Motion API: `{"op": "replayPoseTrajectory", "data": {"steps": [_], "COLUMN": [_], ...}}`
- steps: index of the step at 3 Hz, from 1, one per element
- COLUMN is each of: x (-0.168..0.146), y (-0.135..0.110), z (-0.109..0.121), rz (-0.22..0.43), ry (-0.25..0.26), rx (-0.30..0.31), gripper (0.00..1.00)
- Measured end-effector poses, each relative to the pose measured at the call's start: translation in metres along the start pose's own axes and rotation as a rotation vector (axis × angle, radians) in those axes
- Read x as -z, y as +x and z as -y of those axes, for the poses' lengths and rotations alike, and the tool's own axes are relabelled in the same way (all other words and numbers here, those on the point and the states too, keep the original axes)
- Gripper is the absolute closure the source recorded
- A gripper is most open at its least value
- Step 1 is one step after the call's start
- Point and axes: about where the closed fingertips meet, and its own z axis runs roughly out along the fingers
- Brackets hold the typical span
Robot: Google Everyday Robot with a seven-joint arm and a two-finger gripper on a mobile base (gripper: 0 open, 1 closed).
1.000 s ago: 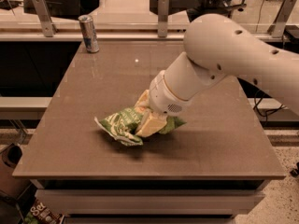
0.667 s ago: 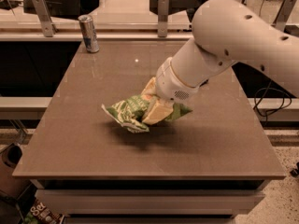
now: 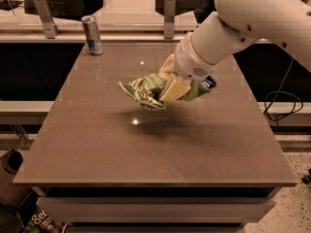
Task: Move green jalapeno chip bag near redbull can
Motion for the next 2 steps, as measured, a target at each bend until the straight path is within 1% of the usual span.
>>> {"op": "replayPoseTrajectory", "data": {"steps": [1,2], "x": [0.01,0.014], "y": [0.01,0.019], "z": [0.043,0.09], "rz": [0.016,0.063], "ry": [0.091,0.181], "rx": [0.018,0.047], "gripper": [1.0,1.0]}}
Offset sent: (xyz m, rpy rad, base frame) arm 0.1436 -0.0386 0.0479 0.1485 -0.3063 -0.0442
